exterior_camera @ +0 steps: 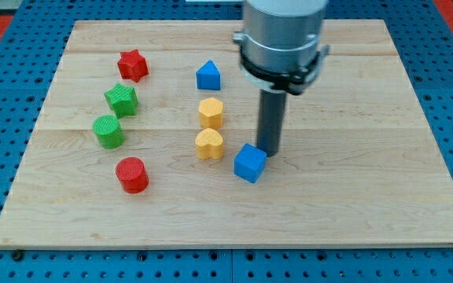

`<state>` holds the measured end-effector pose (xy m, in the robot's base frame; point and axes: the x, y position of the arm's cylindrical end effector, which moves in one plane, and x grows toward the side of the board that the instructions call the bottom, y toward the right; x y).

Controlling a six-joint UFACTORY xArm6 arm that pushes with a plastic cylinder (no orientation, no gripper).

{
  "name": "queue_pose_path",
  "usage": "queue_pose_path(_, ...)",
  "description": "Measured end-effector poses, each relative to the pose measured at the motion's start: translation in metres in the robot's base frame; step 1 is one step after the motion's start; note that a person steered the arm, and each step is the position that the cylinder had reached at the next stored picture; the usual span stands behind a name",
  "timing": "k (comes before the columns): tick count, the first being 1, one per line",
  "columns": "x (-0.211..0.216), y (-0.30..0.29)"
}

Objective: Slide the blue cube below the yellow heart

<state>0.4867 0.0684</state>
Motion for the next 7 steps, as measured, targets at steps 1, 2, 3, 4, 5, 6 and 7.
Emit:
queue_pose_path(1, 0.016, 0.020)
queue_pose_path(2, 0.019, 0.013)
queue_pose_path(3, 0.024, -0.003)
queue_pose_path(4, 0.041, -0.034)
queue_pose_path(5, 0.046, -0.058)
queue_pose_path(6, 0.032, 0.007)
queue_pose_path(7, -0.019, 0.002)
